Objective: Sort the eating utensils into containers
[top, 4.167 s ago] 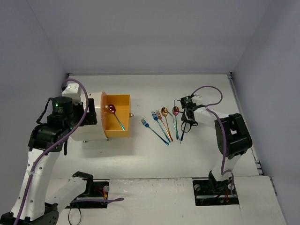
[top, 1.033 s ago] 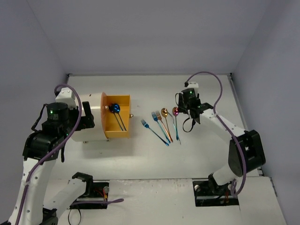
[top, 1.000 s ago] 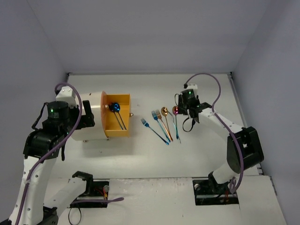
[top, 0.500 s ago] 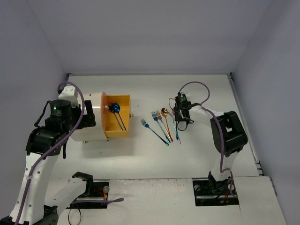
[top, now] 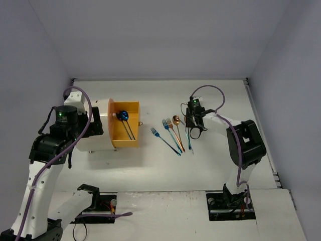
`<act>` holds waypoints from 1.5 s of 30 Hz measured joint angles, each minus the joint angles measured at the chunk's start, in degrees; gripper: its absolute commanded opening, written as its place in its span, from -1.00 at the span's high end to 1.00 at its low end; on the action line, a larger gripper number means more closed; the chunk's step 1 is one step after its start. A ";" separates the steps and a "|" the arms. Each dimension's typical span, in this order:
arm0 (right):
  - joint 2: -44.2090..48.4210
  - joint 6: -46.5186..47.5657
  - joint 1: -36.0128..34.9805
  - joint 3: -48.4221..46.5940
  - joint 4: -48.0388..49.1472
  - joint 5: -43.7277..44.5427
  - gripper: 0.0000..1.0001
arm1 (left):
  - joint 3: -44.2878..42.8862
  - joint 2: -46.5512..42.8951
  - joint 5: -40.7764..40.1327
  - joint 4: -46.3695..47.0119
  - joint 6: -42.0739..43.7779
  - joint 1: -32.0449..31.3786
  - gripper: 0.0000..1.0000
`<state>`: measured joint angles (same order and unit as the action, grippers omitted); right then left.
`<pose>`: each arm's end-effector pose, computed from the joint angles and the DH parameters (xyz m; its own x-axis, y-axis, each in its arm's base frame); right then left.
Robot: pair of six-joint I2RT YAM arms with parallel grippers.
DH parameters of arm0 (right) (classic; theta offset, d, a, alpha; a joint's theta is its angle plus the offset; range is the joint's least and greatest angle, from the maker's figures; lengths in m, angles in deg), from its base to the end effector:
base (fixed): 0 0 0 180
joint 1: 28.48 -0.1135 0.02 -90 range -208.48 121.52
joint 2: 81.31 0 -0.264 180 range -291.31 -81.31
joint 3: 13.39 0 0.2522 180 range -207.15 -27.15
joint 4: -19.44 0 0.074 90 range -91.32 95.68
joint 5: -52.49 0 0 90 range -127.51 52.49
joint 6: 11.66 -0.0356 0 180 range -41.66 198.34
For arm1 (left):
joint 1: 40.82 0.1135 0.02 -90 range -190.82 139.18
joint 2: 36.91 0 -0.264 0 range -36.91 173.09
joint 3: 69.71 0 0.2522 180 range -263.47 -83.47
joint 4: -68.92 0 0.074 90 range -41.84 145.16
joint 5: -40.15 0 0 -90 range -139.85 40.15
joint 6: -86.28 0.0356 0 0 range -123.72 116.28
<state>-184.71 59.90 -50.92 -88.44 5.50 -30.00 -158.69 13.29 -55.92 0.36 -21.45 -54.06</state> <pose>0.3567 0.1423 0.1770 -0.6814 0.0579 -0.7296 -0.0775 0.9856 0.1506 0.1396 -0.0290 0.4200 -0.5027 -0.1928 -0.8427 -0.0154 0.9766 -0.2143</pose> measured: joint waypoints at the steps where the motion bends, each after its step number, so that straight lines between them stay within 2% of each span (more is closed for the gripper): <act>1: 0.24 0.00 0.00 0.00 0.00 -0.29 0.34 | 0.00 0.17 0.00 0.00 0.04 0.00 -0.86; 13: 0.44 -0.19 0.00 0.00 0.06 -2.59 0.39 | 0.00 0.69 0.00 0.00 0.60 0.00 -0.86; 21: -0.83 -0.84 0.00 0.93 0.97 -2.13 0.62 | 0.00 0.69 0.00 0.00 0.63 0.00 -0.86; 25: -0.83 -0.96 0.23 1.21 1.57 -1.91 0.85 | 0.00 0.69 0.02 0.00 0.65 0.00 -0.86; 29: -0.83 -0.99 1.35 1.55 2.43 -1.99 0.81 | 0.00 0.68 0.02 0.00 0.65 0.00 -0.86; 35: -0.83 -1.46 2.97 1.93 3.18 -3.01 0.64 | 0.00 0.54 0.02 0.00 0.65 0.00 -0.86; 45: -0.87 -4.39 2.83 2.40 3.43 -3.28 0.63 | 0.00 0.54 0.24 0.00 0.63 0.00 -0.86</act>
<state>-185.58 55.51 -48.08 -86.04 8.93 -33.28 -158.69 13.83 -55.68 0.36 -20.82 -54.06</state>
